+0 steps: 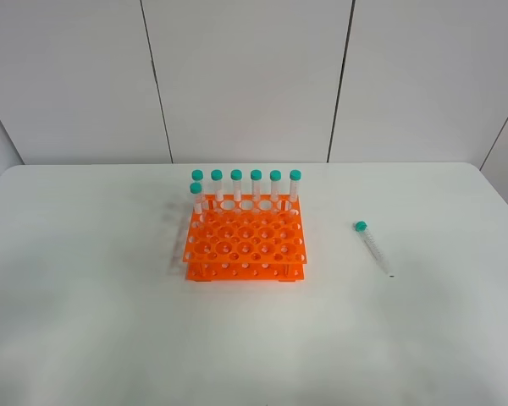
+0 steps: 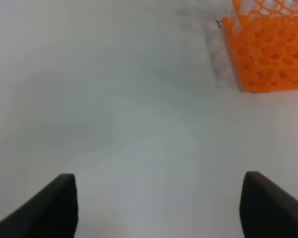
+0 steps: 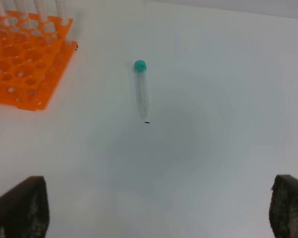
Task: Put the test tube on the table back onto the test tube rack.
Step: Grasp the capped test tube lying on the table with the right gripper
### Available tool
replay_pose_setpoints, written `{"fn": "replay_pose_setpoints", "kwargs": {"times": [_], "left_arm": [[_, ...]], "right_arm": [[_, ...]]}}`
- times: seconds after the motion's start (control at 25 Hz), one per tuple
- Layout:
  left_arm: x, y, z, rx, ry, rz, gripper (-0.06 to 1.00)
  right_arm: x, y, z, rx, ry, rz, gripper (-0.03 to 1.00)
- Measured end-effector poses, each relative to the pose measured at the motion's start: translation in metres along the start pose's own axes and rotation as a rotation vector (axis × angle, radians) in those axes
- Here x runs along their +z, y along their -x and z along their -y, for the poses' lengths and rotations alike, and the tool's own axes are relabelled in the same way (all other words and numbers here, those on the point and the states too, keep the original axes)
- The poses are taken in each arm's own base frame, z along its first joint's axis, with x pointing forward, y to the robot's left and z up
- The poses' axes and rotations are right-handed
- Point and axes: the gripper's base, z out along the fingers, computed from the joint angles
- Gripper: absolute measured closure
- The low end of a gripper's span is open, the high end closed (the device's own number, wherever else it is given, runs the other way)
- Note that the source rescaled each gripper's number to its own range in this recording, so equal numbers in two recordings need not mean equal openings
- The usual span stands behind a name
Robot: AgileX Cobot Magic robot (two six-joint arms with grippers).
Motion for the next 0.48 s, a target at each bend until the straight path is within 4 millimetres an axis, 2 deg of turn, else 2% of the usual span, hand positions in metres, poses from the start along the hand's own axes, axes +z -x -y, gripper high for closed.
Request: {"fn": "replay_pose_setpoints", "kwargs": {"times": [0.36, 0.48], "left_arm": [[0.000, 0.000, 0.000, 0.000, 0.000, 0.000, -0.06], [0.000, 0.000, 0.000, 0.000, 0.000, 0.000, -0.06]], "right_arm": [[0.000, 0.000, 0.000, 0.000, 0.001, 0.001, -0.01], [0.000, 0.012, 0.000, 0.030, 0.012, -0.027, -0.01]]}}
